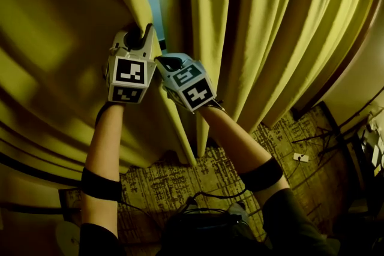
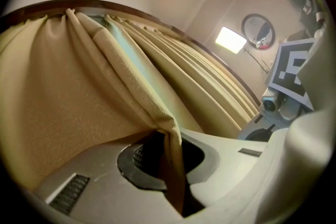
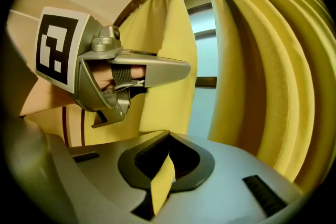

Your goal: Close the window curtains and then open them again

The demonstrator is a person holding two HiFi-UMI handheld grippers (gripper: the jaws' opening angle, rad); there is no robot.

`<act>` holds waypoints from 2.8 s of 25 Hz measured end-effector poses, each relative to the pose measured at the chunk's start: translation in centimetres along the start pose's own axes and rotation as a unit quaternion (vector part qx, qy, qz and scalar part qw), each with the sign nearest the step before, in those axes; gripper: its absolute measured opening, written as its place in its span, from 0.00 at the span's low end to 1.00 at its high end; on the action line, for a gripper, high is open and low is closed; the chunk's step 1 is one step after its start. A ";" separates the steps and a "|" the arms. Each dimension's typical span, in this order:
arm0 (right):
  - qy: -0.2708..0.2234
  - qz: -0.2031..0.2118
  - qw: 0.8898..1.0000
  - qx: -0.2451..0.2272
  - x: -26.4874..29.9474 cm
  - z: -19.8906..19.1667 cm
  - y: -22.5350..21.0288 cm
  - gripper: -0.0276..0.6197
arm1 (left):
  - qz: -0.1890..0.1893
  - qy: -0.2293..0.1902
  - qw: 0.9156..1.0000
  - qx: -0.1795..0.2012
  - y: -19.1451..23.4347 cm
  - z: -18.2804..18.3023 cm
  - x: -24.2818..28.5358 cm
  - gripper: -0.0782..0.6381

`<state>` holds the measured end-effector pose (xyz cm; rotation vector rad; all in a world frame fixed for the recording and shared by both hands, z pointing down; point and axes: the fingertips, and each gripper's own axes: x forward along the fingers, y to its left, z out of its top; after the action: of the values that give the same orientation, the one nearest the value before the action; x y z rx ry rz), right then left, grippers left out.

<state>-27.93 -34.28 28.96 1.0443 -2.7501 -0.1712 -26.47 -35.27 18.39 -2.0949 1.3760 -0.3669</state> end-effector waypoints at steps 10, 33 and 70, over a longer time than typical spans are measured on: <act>-0.005 0.024 1.000 -0.015 -4.6 -1.3 -4.1 0.05 | 0.028 0.034 0.999 0.008 -3.5 3.5 2.0 0.16; -0.007 -0.048 0.998 0.029 -21.9 -6.2 -17.6 0.05 | -0.033 0.009 0.999 -0.009 -20.3 15.3 11.8 0.16; 0.075 -0.026 0.992 0.099 -32.9 -19.9 1.0 0.05 | 0.069 0.168 0.947 -0.265 -24.3 -6.8 -25.8 0.11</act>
<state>-0.09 -12.34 43.90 1.1263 -2.6463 0.1716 -23.14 -7.39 41.06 -2.4165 1.9879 -0.3315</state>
